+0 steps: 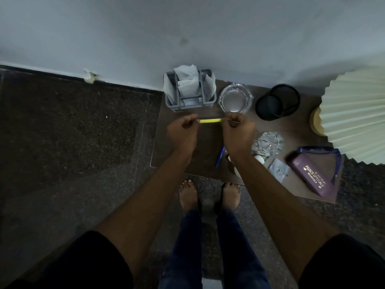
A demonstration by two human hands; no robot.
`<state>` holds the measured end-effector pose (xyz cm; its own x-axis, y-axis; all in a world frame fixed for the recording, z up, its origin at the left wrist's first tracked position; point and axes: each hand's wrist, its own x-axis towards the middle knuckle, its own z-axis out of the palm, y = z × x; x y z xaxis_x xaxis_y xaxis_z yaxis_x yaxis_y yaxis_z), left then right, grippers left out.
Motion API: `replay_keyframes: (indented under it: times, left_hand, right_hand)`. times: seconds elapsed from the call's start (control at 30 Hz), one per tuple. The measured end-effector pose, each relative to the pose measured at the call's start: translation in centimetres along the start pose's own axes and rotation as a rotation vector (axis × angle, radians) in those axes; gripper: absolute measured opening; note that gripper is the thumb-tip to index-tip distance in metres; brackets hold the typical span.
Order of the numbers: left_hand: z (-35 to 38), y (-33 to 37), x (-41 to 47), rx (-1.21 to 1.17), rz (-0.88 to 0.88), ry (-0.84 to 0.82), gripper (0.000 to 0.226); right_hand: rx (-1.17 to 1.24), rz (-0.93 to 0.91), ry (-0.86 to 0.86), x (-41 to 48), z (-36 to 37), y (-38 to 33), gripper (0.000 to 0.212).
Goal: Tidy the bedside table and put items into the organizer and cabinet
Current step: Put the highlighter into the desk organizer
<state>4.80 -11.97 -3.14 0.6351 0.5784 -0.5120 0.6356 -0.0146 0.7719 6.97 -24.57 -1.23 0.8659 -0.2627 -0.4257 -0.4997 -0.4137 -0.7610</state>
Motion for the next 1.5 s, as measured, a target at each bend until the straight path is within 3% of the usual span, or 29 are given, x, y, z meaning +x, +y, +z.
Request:
replay_keyframes:
  times: [0.2,0.37,0.63,0.87,1.03,1.5]
  left_hand:
    - [-2.5,1.0,-1.1,-0.141,0.009,0.035,0.021]
    - [-3.4,1.9,-1.0,-0.184,0.005,0.065,0.021]
    - [-3.1,4.0,-0.3,-0.349,-0.009,0.032,0.025]
    - [-2.8,3.8,-0.3,-0.336,-0.056,0.038,0.027]
    - [-2.8,2.9,-0.6,-0.346,-0.122,0.031,0.026]
    - [-3.3,1.7,-1.6,-0.342,-0.196,0.031,0.025]
  right_hand:
    - [0.345,0.138,-0.112,-0.9,-0.9,-2.3,0.016]
    - [0.396,0.092,-0.182,-1.1,-1.3,-4.5,0.019]
    - [0.173,-0.310,-0.192,0.5,-1.4,-7.9,0.020]
    - [-0.187,-0.589,-0.121,2.5,0.2,-7.8,0.016]
    - [-0.319,-0.631,-0.198,2.8,2.0,-7.0,0.011]
    - [-0.676,-0.685,-0.214,2.4,4.5,-5.5,0.016]
